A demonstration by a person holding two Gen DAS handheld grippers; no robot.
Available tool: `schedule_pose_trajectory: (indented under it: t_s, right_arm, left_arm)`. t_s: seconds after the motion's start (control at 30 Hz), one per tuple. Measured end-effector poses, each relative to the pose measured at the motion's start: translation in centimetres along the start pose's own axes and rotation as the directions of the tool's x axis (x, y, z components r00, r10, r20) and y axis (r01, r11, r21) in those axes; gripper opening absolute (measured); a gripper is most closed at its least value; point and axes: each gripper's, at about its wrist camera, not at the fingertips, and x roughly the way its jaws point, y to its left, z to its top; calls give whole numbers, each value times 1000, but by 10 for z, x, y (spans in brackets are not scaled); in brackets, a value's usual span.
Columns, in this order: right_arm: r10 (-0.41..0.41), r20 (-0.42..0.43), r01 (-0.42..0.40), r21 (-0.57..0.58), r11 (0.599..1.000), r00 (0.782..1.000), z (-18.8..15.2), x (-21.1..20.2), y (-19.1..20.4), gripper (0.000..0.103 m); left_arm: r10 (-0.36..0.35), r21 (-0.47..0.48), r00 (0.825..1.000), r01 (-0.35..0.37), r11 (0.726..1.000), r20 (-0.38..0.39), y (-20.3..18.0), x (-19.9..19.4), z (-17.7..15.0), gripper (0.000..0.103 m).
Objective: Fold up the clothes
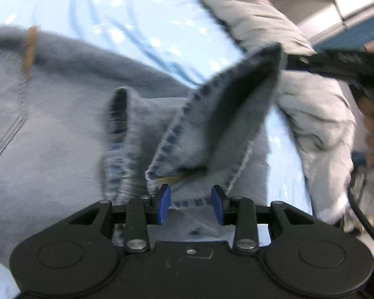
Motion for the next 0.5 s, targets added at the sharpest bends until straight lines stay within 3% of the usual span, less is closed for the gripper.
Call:
schedule_pose_trajectory:
  t_s: [0.23, 0.5]
  right_arm:
    - [6, 7, -6, 4, 1000, 1000, 6, 3, -3, 3]
    - [26, -10, -27, -32, 999, 1000, 5, 2, 4, 3]
  left_arm:
    - [-28, 96, 999, 26, 995, 20, -14, -12, -1, 37]
    - [53, 184, 998, -56, 981, 21, -21, 3, 0, 37]
